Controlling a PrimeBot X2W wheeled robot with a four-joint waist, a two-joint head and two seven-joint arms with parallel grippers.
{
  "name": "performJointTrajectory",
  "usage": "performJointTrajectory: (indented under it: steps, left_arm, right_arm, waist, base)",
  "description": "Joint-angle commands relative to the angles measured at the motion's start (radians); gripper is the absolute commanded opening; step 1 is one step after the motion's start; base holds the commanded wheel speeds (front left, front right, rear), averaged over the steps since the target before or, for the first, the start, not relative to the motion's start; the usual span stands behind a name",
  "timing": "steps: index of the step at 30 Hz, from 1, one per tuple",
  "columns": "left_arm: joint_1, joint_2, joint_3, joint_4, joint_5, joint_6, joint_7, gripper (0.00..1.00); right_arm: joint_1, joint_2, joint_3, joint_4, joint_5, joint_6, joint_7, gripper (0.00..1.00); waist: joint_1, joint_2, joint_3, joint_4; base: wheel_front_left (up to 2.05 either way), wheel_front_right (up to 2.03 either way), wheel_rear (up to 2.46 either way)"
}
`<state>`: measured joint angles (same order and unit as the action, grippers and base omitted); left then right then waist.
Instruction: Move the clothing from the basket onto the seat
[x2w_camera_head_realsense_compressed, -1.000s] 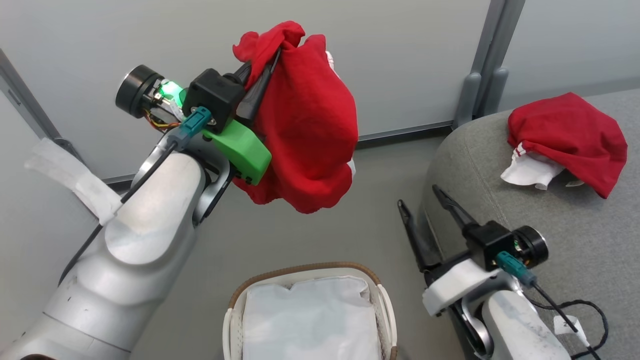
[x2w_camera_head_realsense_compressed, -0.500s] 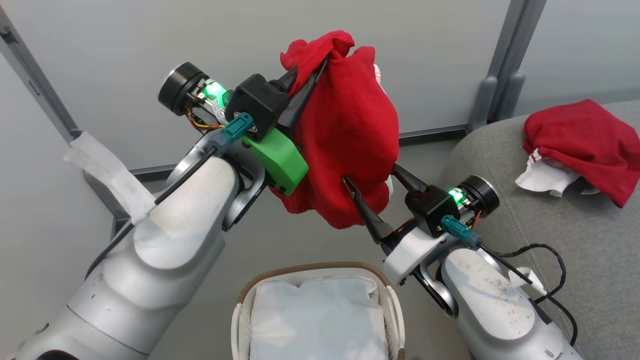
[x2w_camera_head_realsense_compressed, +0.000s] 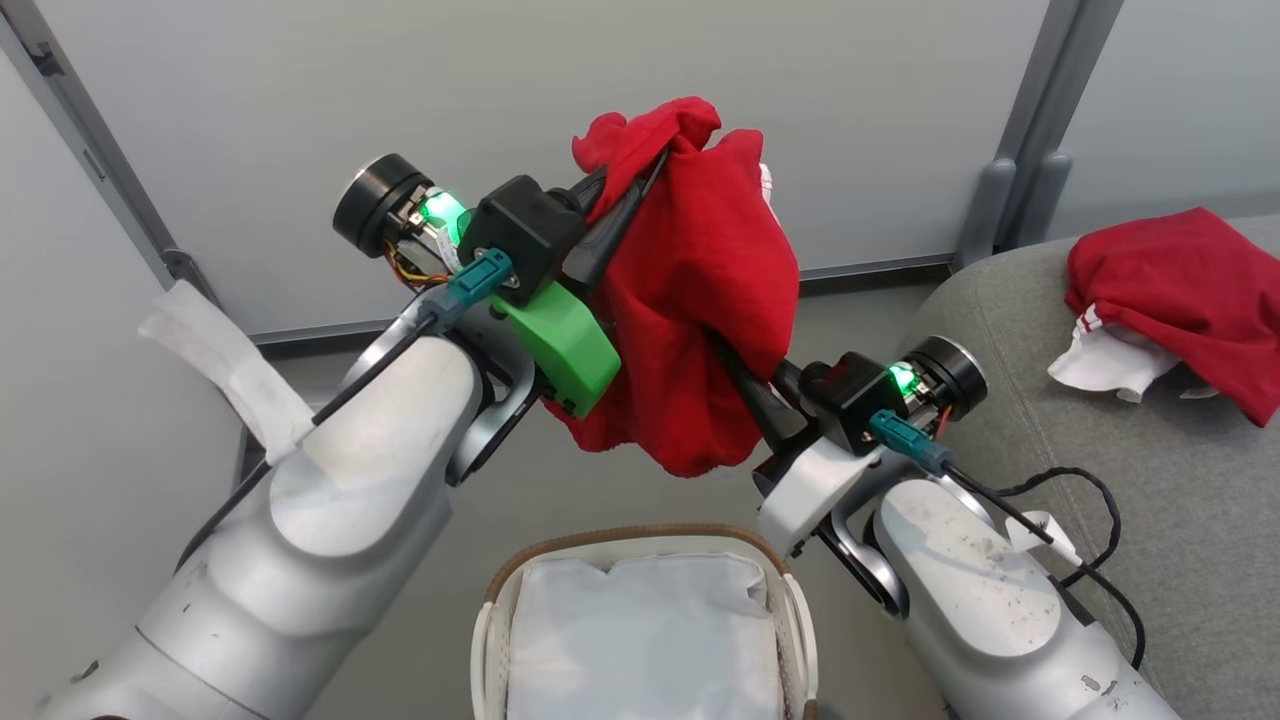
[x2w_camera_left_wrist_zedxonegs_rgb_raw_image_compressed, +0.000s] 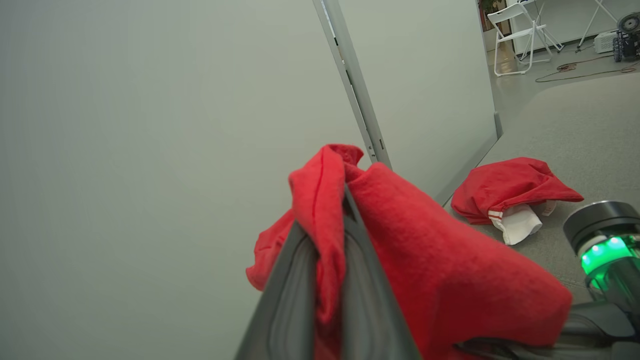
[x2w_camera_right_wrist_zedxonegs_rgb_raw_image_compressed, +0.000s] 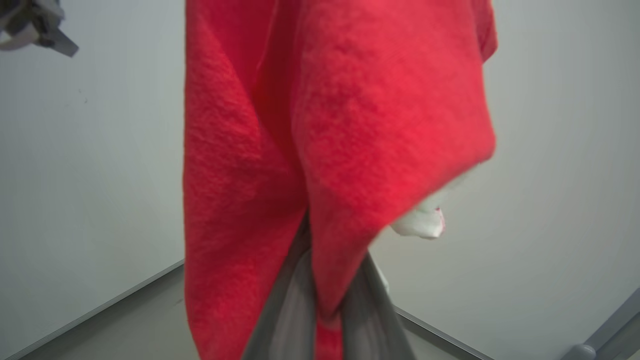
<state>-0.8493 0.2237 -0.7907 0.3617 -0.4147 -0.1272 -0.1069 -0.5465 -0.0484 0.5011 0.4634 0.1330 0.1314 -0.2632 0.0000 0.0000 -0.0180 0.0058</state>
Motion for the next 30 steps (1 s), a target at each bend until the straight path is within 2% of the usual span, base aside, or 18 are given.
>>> performJointTrajectory:
  steps: [1, 4, 5, 6, 7, 8, 9, 22, 30]
  left_arm:
    - [0.021, 0.005, 0.003, 0.003, -0.008, 0.000, -0.002, 0.00]
    - [0.034, 0.005, 0.011, 0.009, -0.026, 0.004, -0.010, 0.00]
    - [0.042, 0.003, 0.016, 0.012, -0.037, 0.007, -0.015, 0.06]
    - [0.050, 0.001, 0.021, 0.015, -0.046, 0.008, -0.020, 0.26]
    - [0.061, 0.001, 0.024, 0.019, -0.052, 0.011, -0.028, 0.41]
    - [0.069, 0.001, 0.026, 0.022, -0.055, 0.013, -0.032, 0.81]
    - [0.082, 0.001, 0.028, 0.028, -0.063, 0.016, -0.039, 1.00]
    - [0.277, -0.021, 0.053, 0.122, -0.137, 0.048, -0.135, 1.00]
    - [0.370, -0.042, 0.071, 0.150, -0.152, 0.060, -0.156, 1.00]
  right_arm:
    - [-0.011, -0.004, -0.003, -0.004, 0.003, -0.001, -0.002, 0.00]
    - [-0.003, -0.004, -0.010, -0.013, 0.004, -0.001, -0.002, 0.00]
    - [0.001, -0.004, -0.014, -0.016, 0.004, -0.001, -0.002, 0.00]
    - [0.004, -0.004, -0.020, -0.019, 0.004, -0.001, -0.002, 0.00]
    - [0.008, -0.004, -0.026, -0.022, 0.004, -0.001, -0.002, 0.00]
    - [0.011, -0.004, -0.032, -0.024, 0.004, -0.001, -0.002, 0.00]
    - [0.014, -0.004, -0.041, -0.026, 0.002, -0.001, -0.002, 0.00]
    - [0.036, -0.004, -0.207, -0.055, -0.049, -0.001, -0.002, 0.00]
    - [0.059, -0.004, -0.303, -0.070, -0.084, -0.001, -0.002, 0.00]
  waist:
    - [0.0000, 0.0000, 0.000, -0.003]
    - [0.0000, 0.0000, 0.000, -0.007]
    - [0.0000, 0.0000, 0.001, -0.009]
    - [0.0000, 0.0000, 0.002, -0.011]
    - [0.0000, 0.0000, 0.003, -0.013]
    - [0.0000, 0.0000, 0.004, -0.014]
    - [0.0000, 0.0000, 0.006, -0.016]
    - [0.0000, 0.0000, 0.025, -0.044]
    - [0.0000, 0.0000, 0.037, -0.066]
  base:
    - [0.00, 0.00, 0.00]
    - [0.00, 0.00, 0.00]
    - [0.00, 0.00, 0.00]
    - [0.00, 0.00, 0.00]
    - [0.00, 0.00, 0.00]
    - [0.00, 0.00, 0.00]
    - [0.00, 0.00, 0.00]
    - [0.00, 0.00, 0.00]
    - [0.00, 0.00, 0.00]
